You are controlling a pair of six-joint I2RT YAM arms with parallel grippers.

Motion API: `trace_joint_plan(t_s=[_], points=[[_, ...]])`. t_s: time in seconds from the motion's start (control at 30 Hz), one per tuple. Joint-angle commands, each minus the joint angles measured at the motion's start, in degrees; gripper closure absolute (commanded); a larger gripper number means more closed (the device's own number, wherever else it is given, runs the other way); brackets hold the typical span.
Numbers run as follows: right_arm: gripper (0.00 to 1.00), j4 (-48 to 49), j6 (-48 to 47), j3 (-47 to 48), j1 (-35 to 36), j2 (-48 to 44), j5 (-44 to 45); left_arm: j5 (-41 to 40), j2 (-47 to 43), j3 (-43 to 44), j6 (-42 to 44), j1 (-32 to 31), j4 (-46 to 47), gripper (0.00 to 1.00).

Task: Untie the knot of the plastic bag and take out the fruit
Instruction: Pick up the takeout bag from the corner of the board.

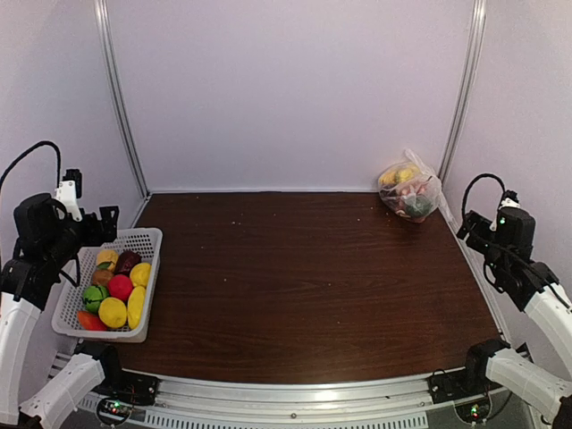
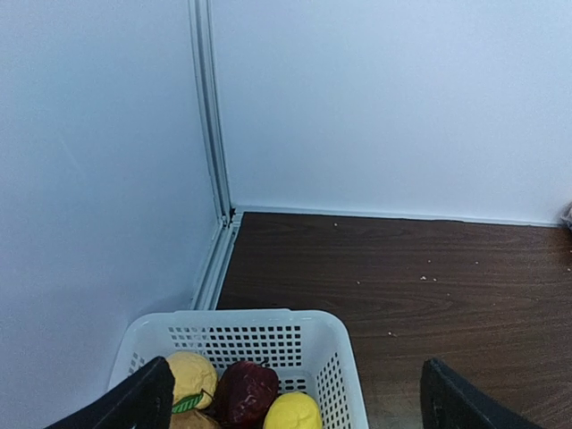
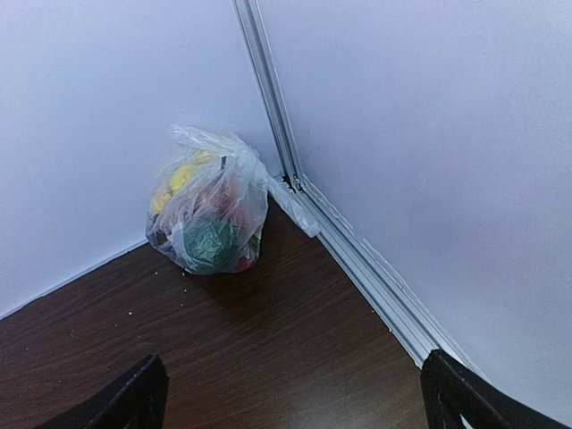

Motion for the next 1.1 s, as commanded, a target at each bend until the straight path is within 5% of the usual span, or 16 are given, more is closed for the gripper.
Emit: trace_joint_plan(t_s=[0.0, 0.3, 0.5, 0.73, 1.07], points=[[0.00, -1.78, 0.52, 1.73, -0.71, -0.60, 0.02, -1.76, -0.49, -0.88, 0.29, 0.76, -0.28, 0.02], [0.00, -2.67, -0.77, 2.19, -0.94, -0.08, -3.23, 1.65, 1.19, -1.18, -1.44, 0.97, 2.00, 0.02], [0.00, -6.92, -1.59, 8.65, -0.99, 4.17, -3.94, 12.30, 13.03, 7.81, -2.27, 1.08, 4.60, 0.02], [0.00, -17.32, -4.57, 25.70, -1.06, 20.92, -0.61, 13.93, 20.66, 9.94, -1.75, 1.13, 11.63, 0.02], [0.00, -17.26, -6.18, 43.47, -1.17, 43.74, -3.40, 15.50, 22.19, 6.13, -3.11, 1.13, 11.29, 0.02]])
